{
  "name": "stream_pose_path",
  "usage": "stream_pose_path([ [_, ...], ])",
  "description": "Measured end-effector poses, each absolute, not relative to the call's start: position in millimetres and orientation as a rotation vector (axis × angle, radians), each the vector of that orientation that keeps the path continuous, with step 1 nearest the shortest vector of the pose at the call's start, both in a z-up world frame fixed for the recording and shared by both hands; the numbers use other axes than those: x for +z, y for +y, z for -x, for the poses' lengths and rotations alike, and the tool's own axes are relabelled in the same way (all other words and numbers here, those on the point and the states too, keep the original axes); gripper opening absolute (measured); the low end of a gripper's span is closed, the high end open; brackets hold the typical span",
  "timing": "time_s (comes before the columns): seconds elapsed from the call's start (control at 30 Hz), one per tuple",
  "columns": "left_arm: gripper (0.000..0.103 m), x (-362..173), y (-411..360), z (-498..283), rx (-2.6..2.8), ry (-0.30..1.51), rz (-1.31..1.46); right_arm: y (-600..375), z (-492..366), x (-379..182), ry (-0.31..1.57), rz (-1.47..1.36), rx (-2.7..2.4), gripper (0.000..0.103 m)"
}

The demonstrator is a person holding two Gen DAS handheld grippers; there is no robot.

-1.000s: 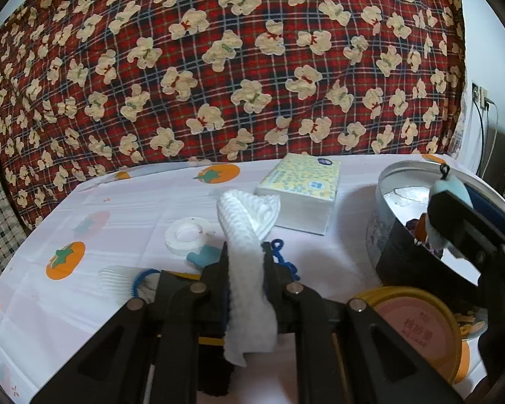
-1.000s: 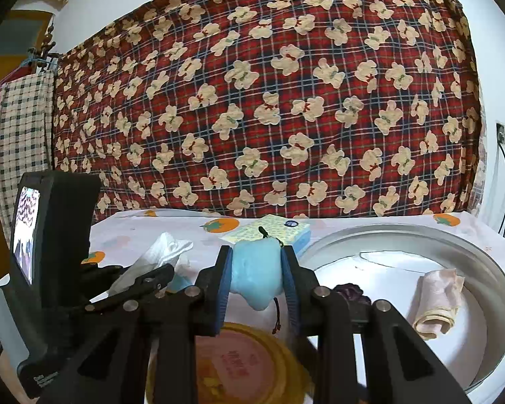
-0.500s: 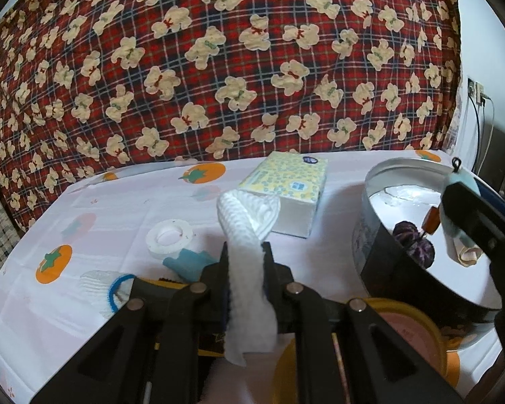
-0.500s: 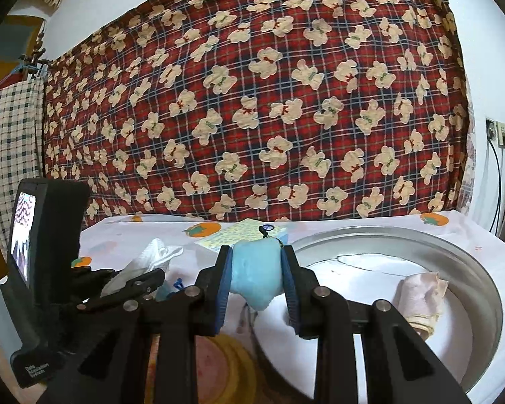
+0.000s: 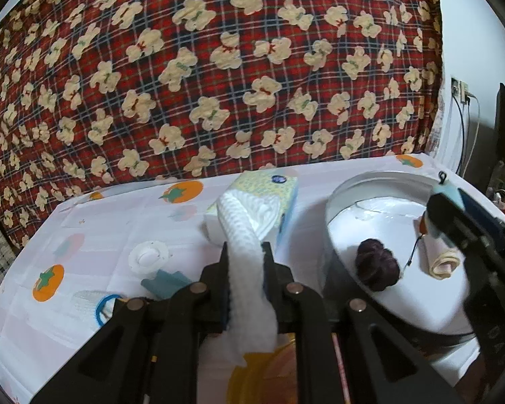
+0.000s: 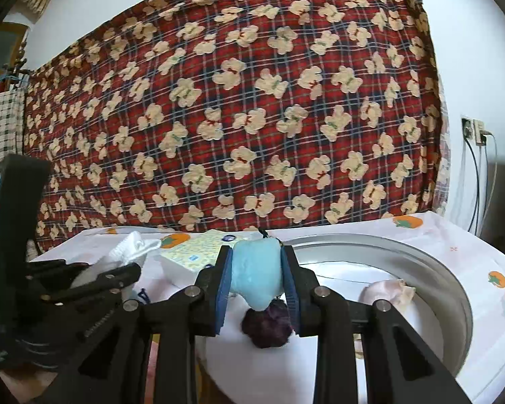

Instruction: Organize soft objects

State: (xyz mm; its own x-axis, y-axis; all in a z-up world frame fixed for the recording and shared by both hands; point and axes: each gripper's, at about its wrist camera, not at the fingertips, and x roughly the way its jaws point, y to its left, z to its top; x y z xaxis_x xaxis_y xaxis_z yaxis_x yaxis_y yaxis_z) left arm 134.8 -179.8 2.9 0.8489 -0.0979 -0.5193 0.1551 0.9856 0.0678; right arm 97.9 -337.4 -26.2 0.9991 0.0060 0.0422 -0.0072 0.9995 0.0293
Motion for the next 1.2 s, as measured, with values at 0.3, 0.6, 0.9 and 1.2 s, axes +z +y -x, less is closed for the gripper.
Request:
stream_pose_path([
  [0.3,0.012,11,-205,-140,-0.183,0.580,-0.123,-358,-95,-23,-0.054,-0.062,-0.072,0.031],
  [0.6,0.012,12,-239,-152,-0.235,0.651,-0.140,-383,-99,-25,-0.019,-0.124,-0.157,0.031],
  [0.9,0.012,9,-275,-158,-0.282,0.707,-0.181,-402,-100,-28,0.009,-0.177,-0.221,0.032],
  [1.2,0.012,3,-294,-172,-0.330,0.793,-0.152,-414,-101,-30,0.031,-0.218,-0.280,0.032],
])
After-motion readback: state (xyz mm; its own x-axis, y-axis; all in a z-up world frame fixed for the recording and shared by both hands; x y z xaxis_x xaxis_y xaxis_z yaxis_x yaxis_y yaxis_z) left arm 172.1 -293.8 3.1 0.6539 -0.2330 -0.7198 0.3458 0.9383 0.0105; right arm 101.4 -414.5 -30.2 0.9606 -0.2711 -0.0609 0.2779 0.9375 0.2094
